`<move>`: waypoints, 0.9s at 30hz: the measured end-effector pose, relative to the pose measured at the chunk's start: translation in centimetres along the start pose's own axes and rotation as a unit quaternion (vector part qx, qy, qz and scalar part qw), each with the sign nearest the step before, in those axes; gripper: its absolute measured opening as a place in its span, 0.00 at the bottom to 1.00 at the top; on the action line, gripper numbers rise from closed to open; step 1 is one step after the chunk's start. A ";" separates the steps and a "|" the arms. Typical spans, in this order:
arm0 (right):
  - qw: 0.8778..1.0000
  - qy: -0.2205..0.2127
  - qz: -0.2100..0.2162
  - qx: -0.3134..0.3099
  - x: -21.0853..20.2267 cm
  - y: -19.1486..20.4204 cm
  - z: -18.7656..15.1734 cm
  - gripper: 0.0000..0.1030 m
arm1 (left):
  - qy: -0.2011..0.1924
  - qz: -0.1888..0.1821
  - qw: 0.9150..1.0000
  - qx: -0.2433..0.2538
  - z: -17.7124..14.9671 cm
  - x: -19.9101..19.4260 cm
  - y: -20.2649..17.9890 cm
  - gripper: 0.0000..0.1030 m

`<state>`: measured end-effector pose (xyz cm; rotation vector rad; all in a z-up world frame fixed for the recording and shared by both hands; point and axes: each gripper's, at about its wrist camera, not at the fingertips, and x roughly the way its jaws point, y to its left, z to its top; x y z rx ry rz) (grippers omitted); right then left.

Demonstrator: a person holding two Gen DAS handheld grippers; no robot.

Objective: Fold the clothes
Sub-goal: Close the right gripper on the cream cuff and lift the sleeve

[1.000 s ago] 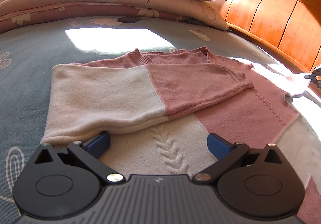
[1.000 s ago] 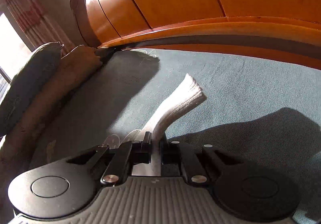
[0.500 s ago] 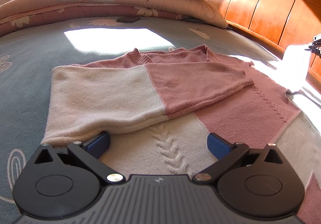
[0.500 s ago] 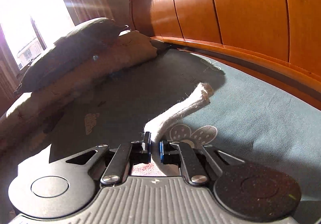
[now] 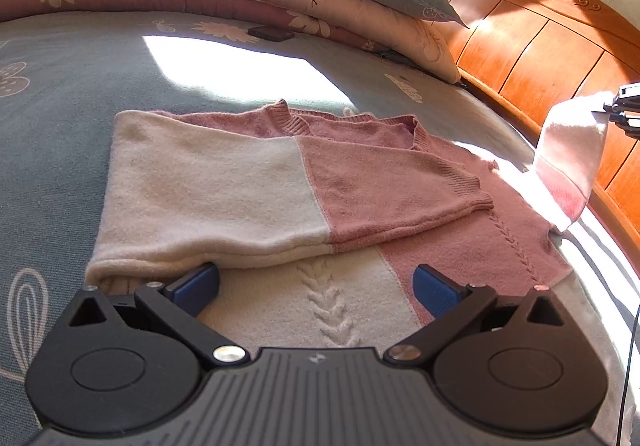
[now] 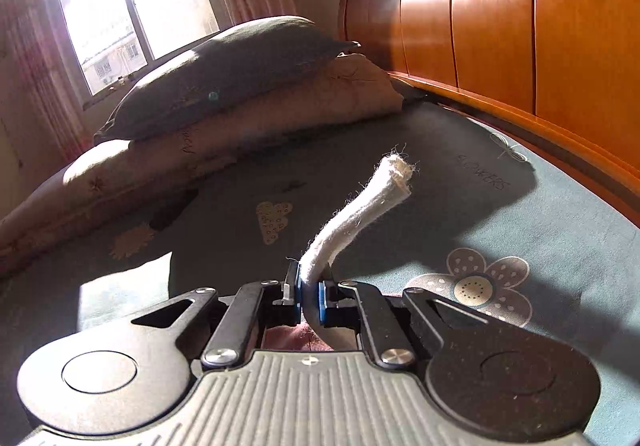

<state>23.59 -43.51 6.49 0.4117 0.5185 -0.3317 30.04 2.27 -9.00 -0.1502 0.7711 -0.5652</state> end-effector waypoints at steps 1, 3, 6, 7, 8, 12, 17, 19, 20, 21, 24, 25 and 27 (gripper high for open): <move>1.000 0.000 0.005 -0.005 0.0 0.9 -0.1 0.09 | -0.001 -0.002 1.000 -0.006 0.1 -0.1 0.1 0.99; 1.000 0.001 0.014 -0.015 0.1 2.4 -0.1 0.09 | -0.008 -0.004 1.000 -0.006 0.2 -0.4 0.0 0.99; 0.999 0.008 0.025 -0.031 0.5 4.6 -0.4 0.09 | -0.026 -0.012 1.000 0.000 0.4 -1.1 -0.2 0.99; 0.999 0.010 0.027 -0.041 0.7 5.5 -0.6 0.09 | -0.033 -0.017 0.999 0.001 0.4 -1.4 -0.3 0.99; 0.998 0.012 0.028 -0.048 0.8 6.1 -0.7 0.09 | -0.039 -0.020 0.999 0.000 0.5 -1.6 -0.3 0.99; 0.997 0.022 0.039 -0.063 1.4 8.3 -1.2 0.09 | -0.059 -0.031 0.998 -0.014 0.9 -2.4 0.1 0.99; 0.995 0.034 0.048 -0.081 2.4 10.6 -2.1 0.09 | -0.072 -0.020 0.997 -0.029 1.2 -2.8 0.7 0.99; 0.994 0.037 0.052 -0.085 2.7 11.3 -2.4 0.09 | -0.077 -0.020 0.996 -0.035 1.3 -3.0 0.9 0.99; 0.994 0.039 0.055 -0.087 2.9 11.7 -2.6 0.09 | -0.080 -0.021 0.996 -0.038 1.4 -3.2 1.1 0.99; 0.994 0.040 0.057 -0.088 3.1 12.1 -2.7 0.09 | -0.083 -0.019 0.995 -0.041 1.4 -3.3 1.2 0.99; 0.992 0.045 0.064 -0.099 3.6 13.4 -3.4 0.09 | -0.092 -0.014 0.994 -0.050 1.6 -3.6 1.6 0.99; 0.992 0.047 0.066 -0.101 3.7 13.7 -3.6 0.09 | -0.096 -0.014 0.994 -0.053 1.6 -3.8 1.8 0.99; 0.991 0.050 0.073 -0.104 4.0 14.4 -4.0 0.09 | -0.102 -0.013 0.993 -0.059 1.7 -4.0 2.0 0.99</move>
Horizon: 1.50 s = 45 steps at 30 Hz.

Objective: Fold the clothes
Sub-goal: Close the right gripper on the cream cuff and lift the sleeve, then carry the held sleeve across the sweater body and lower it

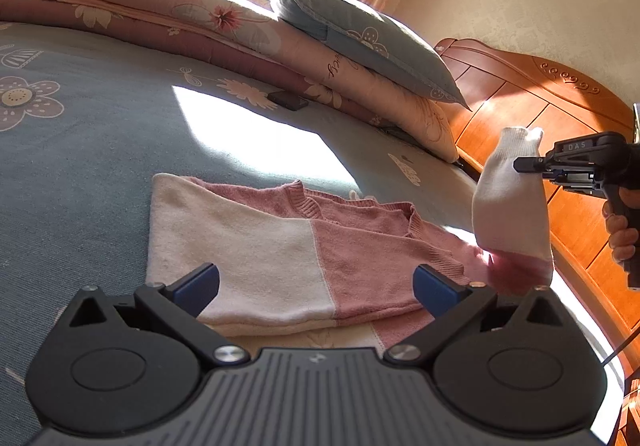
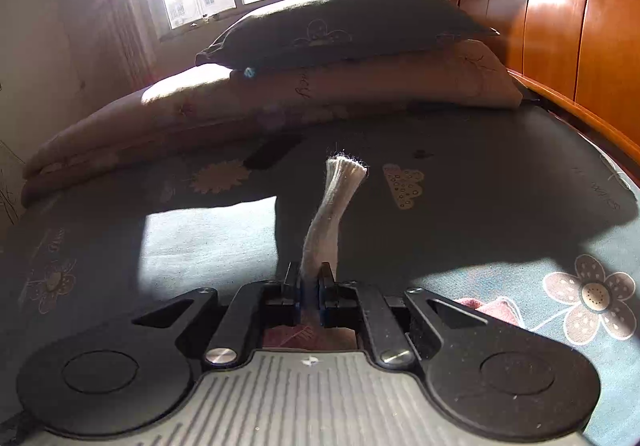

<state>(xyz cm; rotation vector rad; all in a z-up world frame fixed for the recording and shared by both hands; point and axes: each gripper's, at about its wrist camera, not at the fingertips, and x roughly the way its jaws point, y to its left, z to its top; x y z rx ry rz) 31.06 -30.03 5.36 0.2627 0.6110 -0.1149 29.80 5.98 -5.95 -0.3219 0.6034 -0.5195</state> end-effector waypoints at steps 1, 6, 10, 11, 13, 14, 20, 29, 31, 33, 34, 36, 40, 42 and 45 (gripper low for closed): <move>1.000 0.001 0.003 -0.002 0.2 0.4 -0.1 0.09 | -0.003 0.001 1.000 -0.002 0.1 -0.1 0.1 0.99; 0.999 0.006 0.009 -0.032 1.1 2.7 -1.0 0.09 | -0.010 0.016 1.000 -0.013 0.5 -0.4 0.9 0.99; 0.998 0.006 0.009 -0.060 1.9 4.4 -2.0 0.09 | -0.019 0.027 0.999 -0.022 0.8 -0.7 1.6 0.99; 0.998 0.008 0.010 -0.066 2.2 4.8 -2.3 0.09 | -0.021 0.027 0.999 -0.025 0.9 -0.8 1.8 0.99; 0.997 0.012 0.011 -0.074 3.0 5.5 -3.0 0.09 | -0.025 0.029 0.999 -0.029 1.0 -0.9 2.0 0.99; 0.997 0.014 0.012 -0.074 3.3 5.8 -3.3 0.09 | -0.026 0.032 0.999 -0.030 1.0 -0.9 2.1 0.99; 0.994 0.012 0.019 -0.108 5.3 8.3 -5.6 0.09 | -0.036 0.050 0.998 -0.030 1.3 -1.2 2.6 0.99; 0.977 0.013 0.003 -0.212 7.0 12.1 -10.2 0.09 | -0.052 0.061 0.996 -0.044 1.6 -1.7 3.5 0.99; 0.974 0.018 -0.004 -0.226 7.6 12.6 -11.3 0.10 | -0.050 0.062 0.996 -0.044 1.5 -1.6 3.5 0.99; 0.971 0.021 -0.007 -0.239 8.1 12.8 -12.2 0.10 | -0.047 0.067 0.996 -0.039 1.5 -1.4 3.4 0.99; 0.970 0.024 -0.008 -0.243 8.3 12.9 -12.6 0.10 | -0.046 0.068 0.996 -0.034 1.4 -1.3 3.2 0.99; 0.967 0.028 -0.009 -0.254 8.5 13.0 -13.3 0.10 | -0.043 0.070 0.996 -0.026 1.3 -1.2 3.0 0.99; 0.962 0.025 -0.011 -0.272 8.4 13.2 -14.2 0.10 | -0.040 0.070 0.997 -0.018 1.2 -1.1 2.8 0.99; 0.961 0.019 -0.010 -0.274 8.2 13.3 -14.2 0.10 | -0.040 0.070 0.997 -0.020 1.2 -1.1 2.9 0.99; 0.961 0.008 -0.008 -0.278 7.8 13.5 -13.8 0.10 | -0.043 0.071 0.996 -0.023 1.2 -1.2 3.0 0.99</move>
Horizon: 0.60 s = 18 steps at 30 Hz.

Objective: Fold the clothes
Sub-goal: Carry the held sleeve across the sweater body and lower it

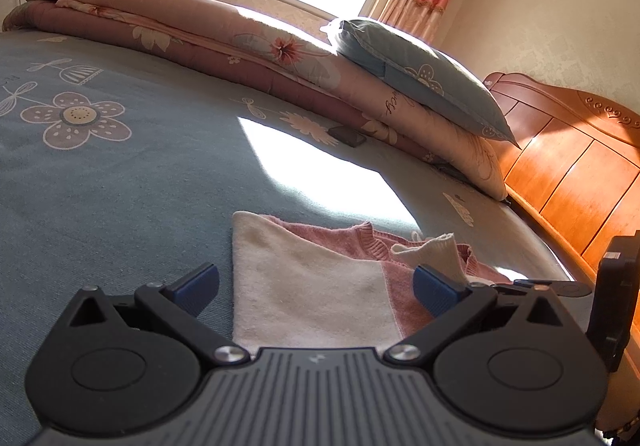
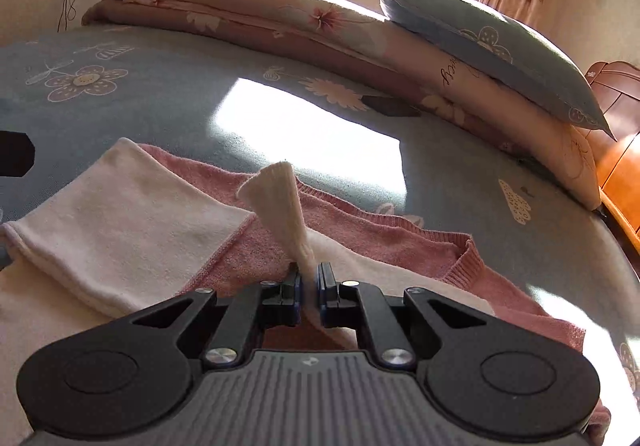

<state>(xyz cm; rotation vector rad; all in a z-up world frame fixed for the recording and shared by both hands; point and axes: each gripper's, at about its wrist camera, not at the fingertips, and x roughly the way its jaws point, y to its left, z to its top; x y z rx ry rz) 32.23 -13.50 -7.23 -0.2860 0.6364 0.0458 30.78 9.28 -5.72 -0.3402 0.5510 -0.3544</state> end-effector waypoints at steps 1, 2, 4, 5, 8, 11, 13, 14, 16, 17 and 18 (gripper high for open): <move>1.000 -0.004 0.002 -0.003 -0.1 0.1 0.0 0.10 | 0.000 0.000 1.000 -0.001 0.0 0.0 0.0 0.99; 1.000 -0.007 0.005 -0.007 -0.2 0.2 0.1 0.10 | 0.000 -0.001 1.000 -0.003 0.0 0.0 0.1 0.99; 1.000 -0.011 0.007 -0.023 -0.3 0.8 0.0 0.10 | 0.001 -0.001 1.000 -0.004 0.0 0.0 0.1 0.99; 0.999 -0.007 0.007 -0.033 -0.2 1.1 -0.1 0.10 | 0.002 -0.001 1.000 -0.003 0.0 0.0 0.1 0.99; 0.998 -0.001 0.003 -0.059 0.2 2.3 -0.6 0.10 | 0.002 -0.002 1.000 0.000 0.0 0.0 0.1 0.99; 0.998 0.005 0.006 -0.057 0.6 2.6 -0.8 0.10 | 0.003 -0.002 1.000 -0.004 0.1 0.0 0.2 0.99; 0.999 0.003 0.007 -0.052 0.6 2.6 -0.8 0.10 | 0.004 -0.003 1.000 -0.006 0.1 0.1 0.3 0.99; 0.999 0.001 0.007 -0.051 0.5 2.6 -0.8 0.10 | 0.004 -0.003 1.000 -0.007 0.1 0.1 0.3 0.99; 0.999 0.003 0.010 -0.053 0.5 2.7 -0.7 0.11 | 0.005 -0.004 1.000 -0.008 0.1 0.1 0.3 0.99; 0.998 0.001 0.009 -0.055 0.4 2.7 -0.7 0.11 | 0.005 -0.005 1.000 -0.007 0.1 0.1 0.3 0.99; 0.998 0.001 0.010 -0.055 0.4 2.7 -0.7 0.11 | 0.004 -0.004 1.000 -0.006 0.0 0.2 0.2 0.99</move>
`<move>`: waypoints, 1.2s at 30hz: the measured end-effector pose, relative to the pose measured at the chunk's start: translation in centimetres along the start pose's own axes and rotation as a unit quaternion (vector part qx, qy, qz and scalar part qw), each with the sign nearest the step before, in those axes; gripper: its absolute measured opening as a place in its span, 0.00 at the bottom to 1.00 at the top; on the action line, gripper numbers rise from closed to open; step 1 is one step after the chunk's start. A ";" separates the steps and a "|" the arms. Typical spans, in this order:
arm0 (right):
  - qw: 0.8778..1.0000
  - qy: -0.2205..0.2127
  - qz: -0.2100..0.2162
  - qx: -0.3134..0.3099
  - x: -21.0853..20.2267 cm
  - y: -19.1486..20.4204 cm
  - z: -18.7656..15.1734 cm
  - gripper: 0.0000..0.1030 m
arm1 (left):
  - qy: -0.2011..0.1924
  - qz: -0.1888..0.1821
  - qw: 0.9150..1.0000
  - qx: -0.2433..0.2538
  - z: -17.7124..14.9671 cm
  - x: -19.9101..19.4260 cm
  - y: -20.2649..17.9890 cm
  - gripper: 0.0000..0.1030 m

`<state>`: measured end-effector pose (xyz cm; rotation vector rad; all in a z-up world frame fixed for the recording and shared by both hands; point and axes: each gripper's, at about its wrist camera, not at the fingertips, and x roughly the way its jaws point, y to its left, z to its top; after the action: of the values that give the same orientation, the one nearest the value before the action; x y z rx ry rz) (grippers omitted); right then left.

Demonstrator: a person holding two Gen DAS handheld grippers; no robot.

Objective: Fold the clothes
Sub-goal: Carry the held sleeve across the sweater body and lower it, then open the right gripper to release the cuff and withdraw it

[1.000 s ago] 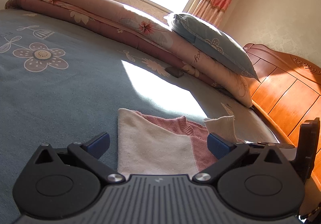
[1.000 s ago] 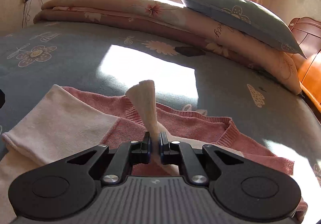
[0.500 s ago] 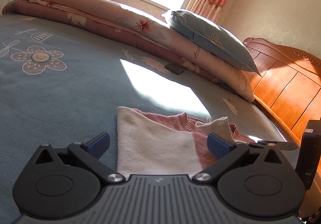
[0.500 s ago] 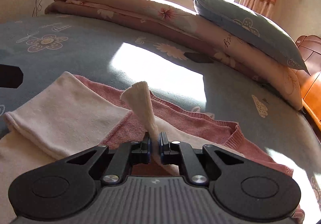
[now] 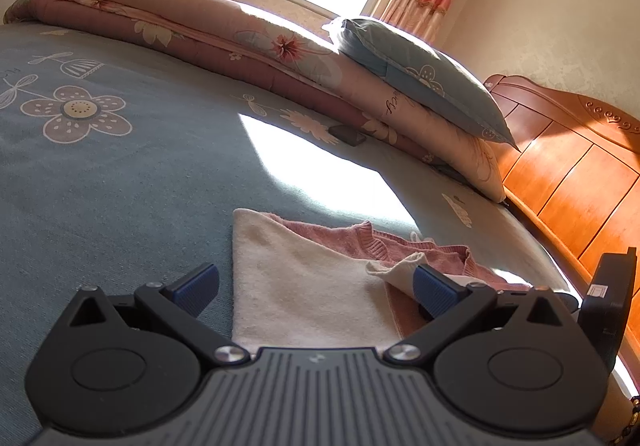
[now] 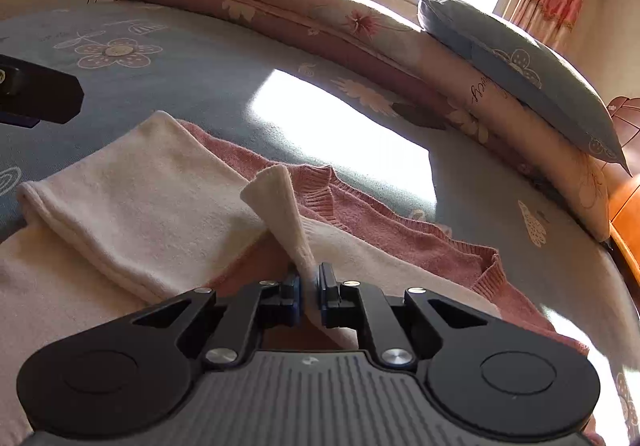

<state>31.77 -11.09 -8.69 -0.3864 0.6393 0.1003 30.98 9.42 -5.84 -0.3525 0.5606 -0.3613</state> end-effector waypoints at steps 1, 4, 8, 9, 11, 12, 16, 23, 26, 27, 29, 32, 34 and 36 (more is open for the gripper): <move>1.000 -0.001 0.001 0.000 -0.1 0.0 0.0 0.11 | 0.000 0.000 1.000 0.001 0.0 0.0 0.0 0.99; 1.000 0.003 0.009 -0.006 -0.1 0.3 0.0 0.11 | 0.002 -0.001 1.000 0.002 -0.1 0.1 -0.1 0.99; 0.999 0.013 0.025 -0.017 0.0 0.9 0.0 0.23 | 0.004 -0.002 1.000 0.001 -0.1 0.1 0.0 0.99; 0.999 0.014 0.032 -0.017 0.0 1.0 0.1 0.23 | 0.003 -0.002 1.000 0.001 0.0 0.1 0.0 0.99; 0.999 0.010 0.049 -0.010 -0.5 1.2 0.3 0.26 | 0.003 -0.003 1.000 0.000 0.0 0.1 0.0 0.99; 0.998 0.009 0.057 -0.007 -0.7 1.3 0.4 0.26 | 0.002 -0.004 1.000 0.000 0.0 0.1 0.0 0.99; 0.993 0.010 0.110 0.026 -1.5 1.0 1.0 0.35 | -0.002 -0.006 1.000 -0.004 0.1 -0.2 0.1 0.99; 0.977 0.002 0.155 0.149 -2.7 -2.0 1.3 0.36 | -0.005 -0.008 1.000 -0.013 0.2 -0.5 0.3 0.99; 0.962 0.003 0.147 0.229 -2.1 -4.0 1.0 0.36 | -0.006 -0.009 1.000 -0.013 0.2 -0.6 0.3 0.99; 0.958 0.013 0.135 0.253 -1.5 -4.6 0.8 0.36 | -0.006 -0.008 1.000 -0.013 0.2 -0.6 0.3 0.99; 0.956 0.041 0.102 0.271 0.2 -5.0 0.4 0.36 | -0.004 -0.008 1.000 -0.015 0.3 -0.5 0.4 0.99; 0.960 0.056 0.103 0.256 1.5 -4.0 0.0 0.41 | -0.002 -0.009 1.000 -0.018 0.3 -0.4 0.5 0.99; 0.964 0.048 0.126 0.230 1.2 -2.9 0.4 0.48 | -0.002 -0.009 1.000 -0.020 0.4 -0.3 0.5 0.99; 0.967 0.042 0.157 0.196 0.7 -1.8 1.2 0.51 | -0.001 -0.008 1.000 -0.020 0.3 -0.3 0.5 0.99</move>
<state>33.38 -12.28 -7.67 0.0970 0.7830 0.2552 31.03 10.11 -5.65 -0.3959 0.5632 -0.3648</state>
